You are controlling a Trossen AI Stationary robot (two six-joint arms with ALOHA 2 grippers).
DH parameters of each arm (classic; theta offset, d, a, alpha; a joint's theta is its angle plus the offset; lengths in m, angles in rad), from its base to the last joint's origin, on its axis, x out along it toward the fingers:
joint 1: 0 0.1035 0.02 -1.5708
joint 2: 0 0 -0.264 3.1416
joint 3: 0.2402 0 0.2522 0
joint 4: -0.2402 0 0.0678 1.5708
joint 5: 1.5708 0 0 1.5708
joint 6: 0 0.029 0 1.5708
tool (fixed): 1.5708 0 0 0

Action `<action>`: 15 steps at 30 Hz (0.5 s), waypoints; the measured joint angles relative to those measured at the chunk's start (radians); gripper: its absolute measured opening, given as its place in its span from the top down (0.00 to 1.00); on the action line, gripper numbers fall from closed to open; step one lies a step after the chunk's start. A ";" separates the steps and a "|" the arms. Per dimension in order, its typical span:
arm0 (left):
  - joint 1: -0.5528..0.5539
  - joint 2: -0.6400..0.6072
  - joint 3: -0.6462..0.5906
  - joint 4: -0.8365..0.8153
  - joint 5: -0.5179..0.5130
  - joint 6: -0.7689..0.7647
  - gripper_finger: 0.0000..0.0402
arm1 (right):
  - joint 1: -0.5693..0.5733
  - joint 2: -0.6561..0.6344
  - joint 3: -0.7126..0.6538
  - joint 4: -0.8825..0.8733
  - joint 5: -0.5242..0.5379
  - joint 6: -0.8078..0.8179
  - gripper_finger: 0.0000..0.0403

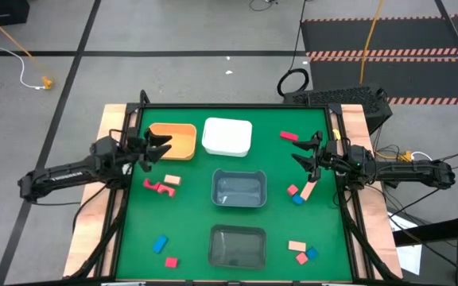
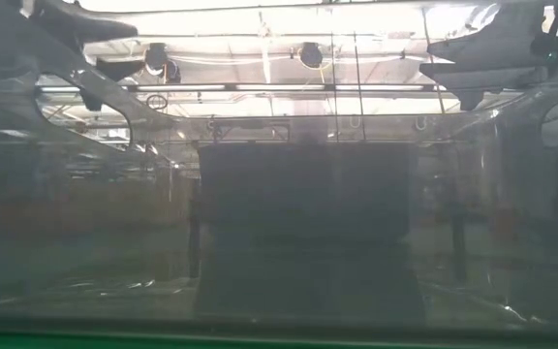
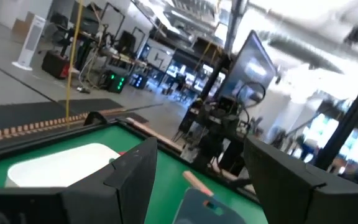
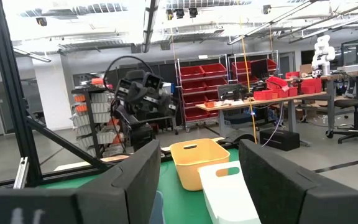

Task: Sort & place blocks by color
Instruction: Put the top left brown wooden block into the yellow bin

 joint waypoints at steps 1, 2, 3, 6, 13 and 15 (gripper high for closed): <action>-0.009 0.009 0.023 -0.036 0.000 0.016 0.40 | 0.000 0.000 0.000 0.000 0.000 0.000 0.48; -0.018 0.019 0.045 -0.072 0.000 0.027 0.40 | 0.000 0.000 0.000 0.000 0.000 0.000 0.48; -0.027 0.032 0.065 -0.104 0.000 0.030 0.40 | 0.000 0.000 0.000 0.000 0.000 0.000 0.48; -0.058 0.078 0.135 -0.177 -0.008 0.025 0.40 | 0.000 0.000 0.000 0.000 0.000 0.000 0.48; -0.117 0.213 0.311 -0.374 -0.055 0.130 0.40 | 0.000 0.000 0.000 0.000 0.000 0.000 0.48; -0.135 0.251 0.338 -0.429 -0.049 0.133 0.40 | 0.000 0.000 0.000 0.000 0.000 0.000 0.48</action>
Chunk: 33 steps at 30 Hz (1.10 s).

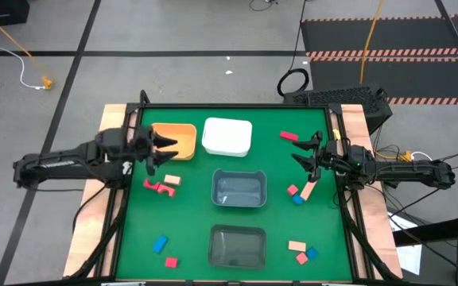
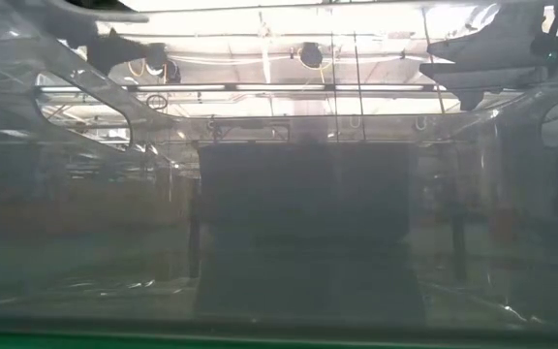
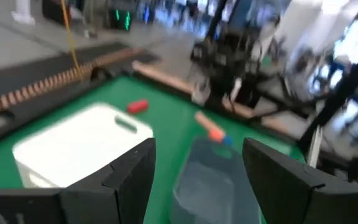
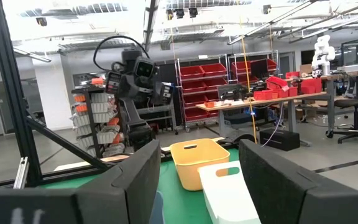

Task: Sort & place blocks by color
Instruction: Put the top left brown wooden block into the yellow bin

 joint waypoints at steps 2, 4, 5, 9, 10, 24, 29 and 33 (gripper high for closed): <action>-0.021 0.033 0.007 -0.022 0.016 -0.025 0.40 | 0.000 0.000 0.000 0.000 0.000 0.000 0.48; -0.045 0.057 0.007 -0.039 0.024 -0.096 0.40 | 0.000 0.000 0.000 0.000 0.000 0.000 0.48; -0.058 0.068 0.007 -0.042 0.027 -0.140 0.40 | 0.000 0.000 0.000 0.000 0.000 0.000 0.48; -0.107 0.085 0.007 -0.068 0.032 -0.266 0.40 | 0.000 0.000 0.000 0.000 0.000 0.000 0.48; -0.118 0.088 0.007 -0.083 0.029 -0.277 0.40 | 0.000 0.000 0.000 0.000 0.000 0.000 0.48; -0.232 0.121 0.106 -0.233 -0.093 -0.217 0.40 | 0.000 0.000 0.000 0.000 0.000 0.000 0.48; -0.236 0.172 0.189 -0.343 -0.150 -0.092 0.40 | 0.000 0.000 0.000 0.000 0.000 0.000 0.48; -0.236 0.208 0.221 -0.389 -0.170 -0.075 0.40 | 0.000 0.000 0.000 0.000 0.000 0.000 0.48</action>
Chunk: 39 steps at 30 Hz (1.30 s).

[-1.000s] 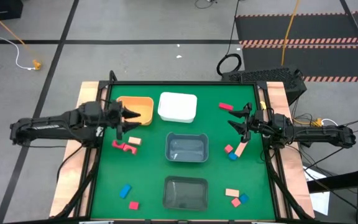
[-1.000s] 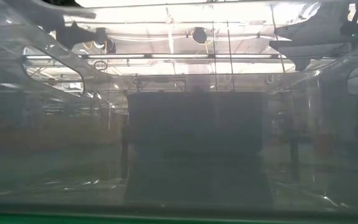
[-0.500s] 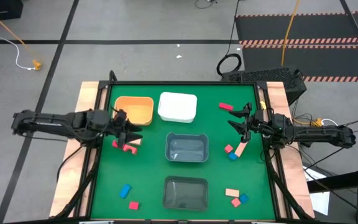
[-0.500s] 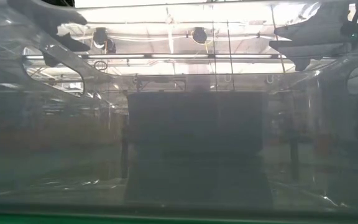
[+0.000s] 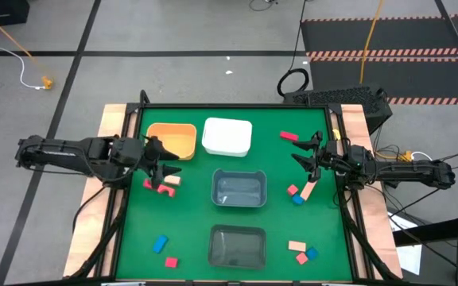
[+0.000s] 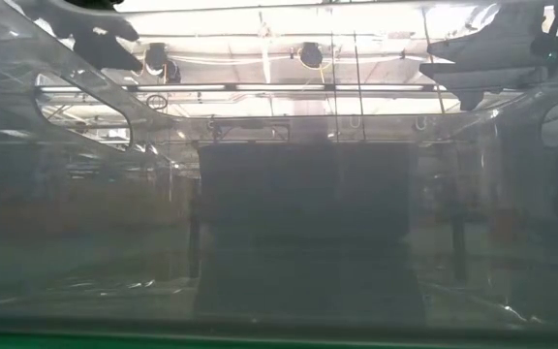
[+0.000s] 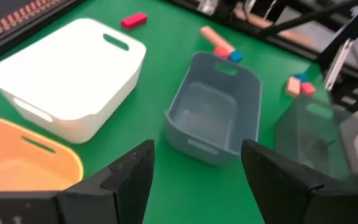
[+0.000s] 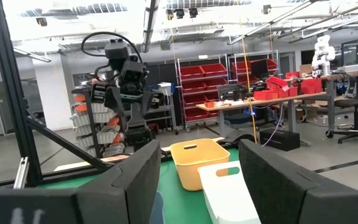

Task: Sort & place blocks by color
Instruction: Put the top left brown wooden block into the yellow bin

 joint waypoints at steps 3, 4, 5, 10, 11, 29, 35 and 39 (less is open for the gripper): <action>-0.014 0.025 0.030 -0.044 0.000 0.003 0.40 | 0.000 0.000 0.000 0.000 0.000 0.000 0.48; -0.019 0.034 0.043 -0.065 0.000 0.011 0.40 | 0.000 0.000 0.000 0.000 0.000 0.000 0.48; -0.024 0.043 0.057 -0.090 0.000 0.025 0.40 | 0.000 0.000 0.000 0.000 0.000 0.000 0.48; -0.032 0.068 0.091 -0.119 -0.038 0.021 0.40 | 0.000 0.000 0.000 0.000 0.000 0.000 0.48; -0.031 0.068 0.091 -0.117 -0.044 0.021 0.40 | 0.000 0.000 0.000 0.000 0.000 0.000 0.48; -0.058 0.152 0.091 -0.278 0.006 0.049 0.40 | 0.000 0.000 0.000 0.000 0.000 0.000 0.48; -0.081 0.242 0.091 -0.373 0.000 0.239 0.40 | 0.000 0.000 0.000 0.000 0.000 0.000 0.48; -0.089 0.297 0.087 -0.401 0.000 0.291 0.40 | 0.000 0.000 0.000 0.000 0.000 0.000 0.48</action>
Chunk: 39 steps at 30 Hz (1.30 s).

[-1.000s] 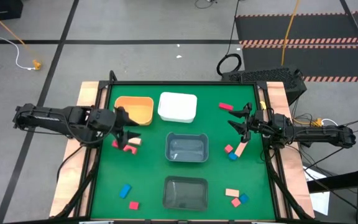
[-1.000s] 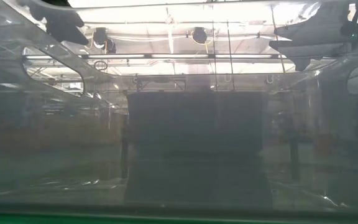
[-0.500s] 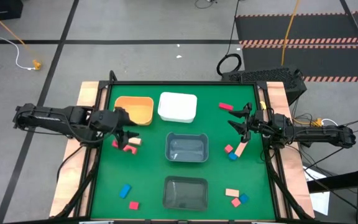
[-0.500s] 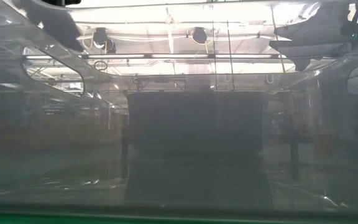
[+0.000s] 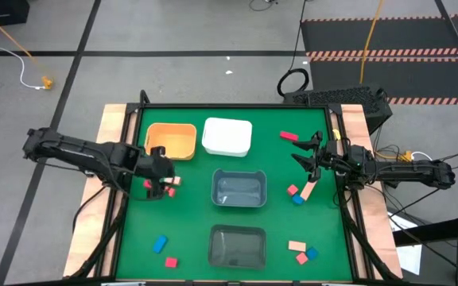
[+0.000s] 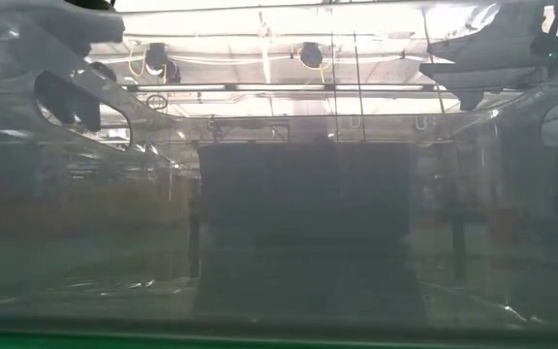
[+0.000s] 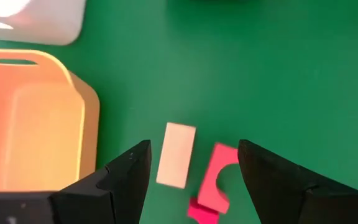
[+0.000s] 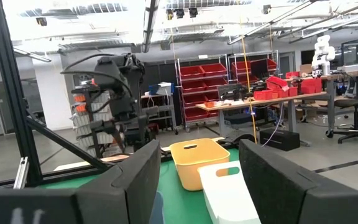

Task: Sort & place blocks by color
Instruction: Put the top left brown wooden block into the yellow bin

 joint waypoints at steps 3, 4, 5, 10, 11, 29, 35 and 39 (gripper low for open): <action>-0.002 0.032 -0.027 0.004 0.000 0.001 0.40 | 0.000 0.000 0.000 0.000 0.000 0.000 0.48; -0.002 0.049 -0.028 0.005 -0.002 0.000 0.40 | 0.000 0.000 0.000 0.000 0.000 0.000 0.48; -0.002 0.062 -0.028 0.015 -0.011 -0.001 0.40 | 0.000 0.000 0.000 0.000 0.000 0.000 0.48; -0.002 0.112 -0.027 0.021 -0.052 -0.002 0.40 | 0.000 0.000 0.000 0.000 0.000 0.000 0.48; -0.002 0.119 -0.027 0.023 -0.052 -0.009 0.40 | 0.000 0.000 0.000 0.000 0.000 0.000 0.48; 0.000 0.304 -0.027 0.115 -0.052 -0.300 0.25 | 0.000 0.000 0.000 -0.009 0.000 0.000 0.48; 0.030 0.385 -0.027 0.120 -0.061 -0.376 0.25 | 0.000 0.000 0.000 -0.011 0.000 0.000 0.48; 0.043 0.422 -0.027 0.118 -0.072 -0.411 0.25 | 0.000 0.000 0.000 -0.011 0.000 0.000 0.48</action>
